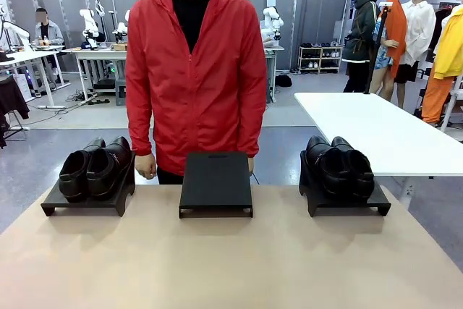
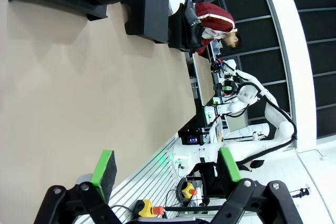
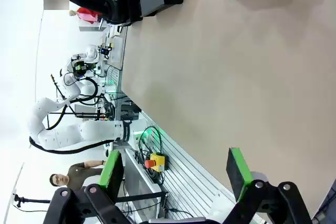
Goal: Place the shoes on the stand as instructed by the person.
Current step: Pick up another pair of Shoes and place it on the Shoes Stand indicated by the person.
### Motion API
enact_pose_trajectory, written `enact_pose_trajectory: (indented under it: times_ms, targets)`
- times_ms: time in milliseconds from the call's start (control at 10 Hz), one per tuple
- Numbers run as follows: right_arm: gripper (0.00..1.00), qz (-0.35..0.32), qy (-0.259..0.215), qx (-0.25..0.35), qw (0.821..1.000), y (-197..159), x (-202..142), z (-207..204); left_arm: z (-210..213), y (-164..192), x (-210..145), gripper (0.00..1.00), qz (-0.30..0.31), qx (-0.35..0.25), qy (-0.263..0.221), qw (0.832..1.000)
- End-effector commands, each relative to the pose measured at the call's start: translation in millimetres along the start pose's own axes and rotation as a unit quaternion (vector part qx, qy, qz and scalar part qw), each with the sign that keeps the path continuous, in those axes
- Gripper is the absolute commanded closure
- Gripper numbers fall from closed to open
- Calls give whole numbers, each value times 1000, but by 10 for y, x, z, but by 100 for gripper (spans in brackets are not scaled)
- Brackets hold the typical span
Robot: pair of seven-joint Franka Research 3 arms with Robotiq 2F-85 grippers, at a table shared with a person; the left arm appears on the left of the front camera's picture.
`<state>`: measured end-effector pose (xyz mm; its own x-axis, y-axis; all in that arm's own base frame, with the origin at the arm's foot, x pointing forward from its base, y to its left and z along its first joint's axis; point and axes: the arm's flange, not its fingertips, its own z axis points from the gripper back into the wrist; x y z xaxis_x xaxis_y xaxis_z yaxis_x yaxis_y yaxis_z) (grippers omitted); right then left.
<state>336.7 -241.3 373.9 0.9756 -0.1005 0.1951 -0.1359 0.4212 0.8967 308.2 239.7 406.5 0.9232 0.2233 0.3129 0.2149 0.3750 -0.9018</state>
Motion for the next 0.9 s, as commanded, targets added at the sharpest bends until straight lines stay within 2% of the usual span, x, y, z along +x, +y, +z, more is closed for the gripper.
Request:
enact_pose_trajectory:
  times_ms: [0,800]
  targets:
    - [0,17,5,-20,1000,181,-17,86,-3,-15,-28,3,-12,-6,0,1000]
    - [0,17,5,-20,1000,181,-17,86,-3,-15,-28,3,-12,-6,0,1000]
